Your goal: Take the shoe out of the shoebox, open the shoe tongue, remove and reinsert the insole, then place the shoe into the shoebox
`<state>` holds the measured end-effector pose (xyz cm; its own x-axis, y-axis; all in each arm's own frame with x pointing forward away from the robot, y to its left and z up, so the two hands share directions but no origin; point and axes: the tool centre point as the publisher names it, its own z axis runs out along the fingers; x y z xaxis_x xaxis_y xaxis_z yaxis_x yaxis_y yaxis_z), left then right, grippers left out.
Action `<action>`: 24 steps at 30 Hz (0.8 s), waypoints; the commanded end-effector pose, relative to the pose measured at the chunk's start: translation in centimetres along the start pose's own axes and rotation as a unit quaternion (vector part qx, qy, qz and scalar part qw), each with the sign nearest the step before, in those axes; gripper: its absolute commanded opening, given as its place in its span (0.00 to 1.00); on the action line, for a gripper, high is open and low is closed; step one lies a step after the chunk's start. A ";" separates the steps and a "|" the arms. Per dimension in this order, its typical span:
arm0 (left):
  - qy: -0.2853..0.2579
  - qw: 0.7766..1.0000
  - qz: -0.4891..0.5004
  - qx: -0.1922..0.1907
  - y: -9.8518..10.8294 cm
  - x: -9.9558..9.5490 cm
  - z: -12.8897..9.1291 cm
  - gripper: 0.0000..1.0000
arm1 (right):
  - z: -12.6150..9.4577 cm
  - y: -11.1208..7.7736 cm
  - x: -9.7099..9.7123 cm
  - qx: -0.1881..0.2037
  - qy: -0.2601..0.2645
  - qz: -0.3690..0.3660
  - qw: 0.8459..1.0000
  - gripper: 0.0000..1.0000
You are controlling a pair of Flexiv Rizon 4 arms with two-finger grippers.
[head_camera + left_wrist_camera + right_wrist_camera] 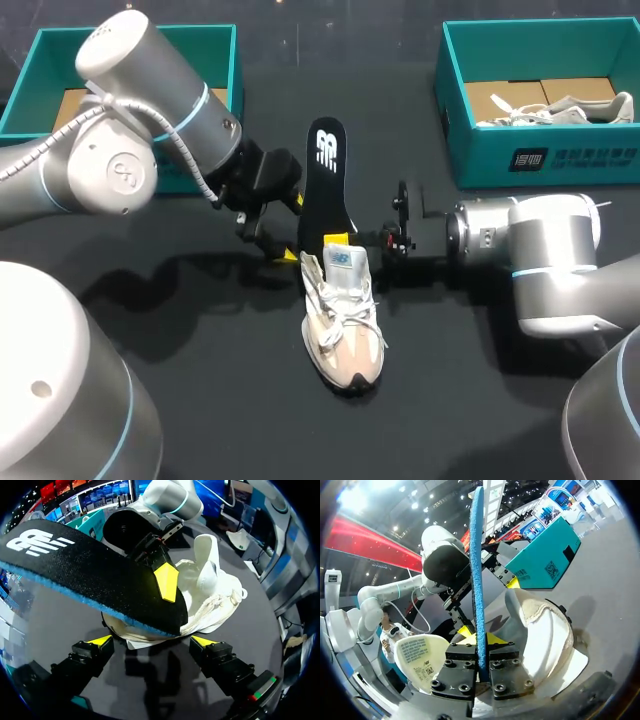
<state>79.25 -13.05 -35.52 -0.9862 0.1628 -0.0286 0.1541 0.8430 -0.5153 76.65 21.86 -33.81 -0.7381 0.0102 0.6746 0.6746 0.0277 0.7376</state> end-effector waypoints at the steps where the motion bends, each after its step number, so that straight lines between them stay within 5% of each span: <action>1: -0.001 1.000 0.000 0.000 0.0 0.1 0.1 1.00 | 0.1 -0.2 0.0 -0.001 0.007 -0.005 1.000 0.01; 5: -0.001 1.000 0.000 0.000 0.0 0.1 0.1 1.00 | 0.1 0.4 0.2 -0.001 0.011 -0.013 1.000 0.15; 24: -0.001 1.000 0.000 0.000 0.0 0.1 0.1 1.00 | 0.3 2.2 1.2 0.012 0.011 -0.043 0.999 0.20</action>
<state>79.24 -13.05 -35.52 -0.9862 0.1629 -0.0286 0.1541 0.8430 -0.5154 77.25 22.27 -32.08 -0.7923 -0.0247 0.6097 0.6086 0.0385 0.7925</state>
